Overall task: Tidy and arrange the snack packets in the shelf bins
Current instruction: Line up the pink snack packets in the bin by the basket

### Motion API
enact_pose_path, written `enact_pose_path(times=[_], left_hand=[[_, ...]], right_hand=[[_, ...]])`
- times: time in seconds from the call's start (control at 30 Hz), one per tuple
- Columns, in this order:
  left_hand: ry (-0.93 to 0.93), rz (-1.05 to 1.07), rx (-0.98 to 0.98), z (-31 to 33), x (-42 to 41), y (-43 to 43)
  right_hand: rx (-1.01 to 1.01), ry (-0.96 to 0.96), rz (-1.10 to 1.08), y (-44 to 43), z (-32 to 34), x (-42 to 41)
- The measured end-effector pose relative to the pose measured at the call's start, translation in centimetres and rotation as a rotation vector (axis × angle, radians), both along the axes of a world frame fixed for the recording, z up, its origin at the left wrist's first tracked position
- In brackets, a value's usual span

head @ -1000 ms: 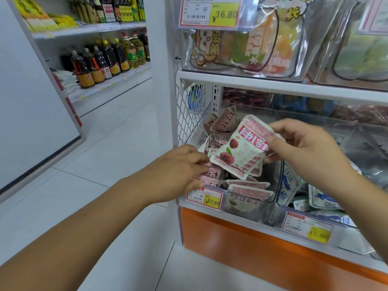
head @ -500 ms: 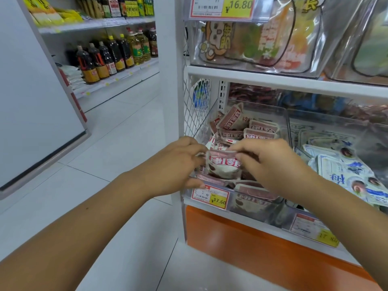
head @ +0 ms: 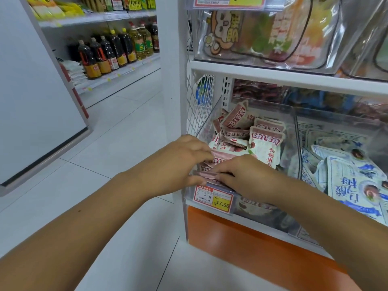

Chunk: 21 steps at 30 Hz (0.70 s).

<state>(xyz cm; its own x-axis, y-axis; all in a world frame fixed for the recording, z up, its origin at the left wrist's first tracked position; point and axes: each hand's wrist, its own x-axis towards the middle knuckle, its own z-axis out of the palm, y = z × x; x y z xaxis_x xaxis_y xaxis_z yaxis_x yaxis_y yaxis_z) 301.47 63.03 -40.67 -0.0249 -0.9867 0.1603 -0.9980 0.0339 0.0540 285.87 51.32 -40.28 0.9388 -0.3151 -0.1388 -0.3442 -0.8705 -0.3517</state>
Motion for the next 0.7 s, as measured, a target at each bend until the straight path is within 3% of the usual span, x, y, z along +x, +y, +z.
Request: enact_pose_path(times=[0.1,0.23,0.37,0.47,0.6,0.7], left_hand=[[0.027,-0.009,-0.022,0.4,-0.7,0.4],[0.017,-0.027,-0.036,0.1,-2.1,0.0],[0.103,0.003,0.088,-0.7,-3.4,-1.3],[0.097,0.019,0.165,-0.8,-3.5,-1.6],[0.028,0.015,0.21,-0.6,-3.5,-1.7],[0.06,0.01,0.211,-0.6,-3.7,-1.8]], right_hand=[[-0.021,0.02,-0.005,-0.4,2.6,-0.9],[-0.148,-0.221,-0.206,-3.4,4.4,-1.8],[0.039,0.026,-0.014,-3.3,1.6,-1.4],[0.101,0.11,-0.002,-4.9,3.0,-1.5],[0.063,0.033,0.0,-7.9,4.1,0.1],[-0.026,0.15,0.153,-7.9,2.6,2.6]])
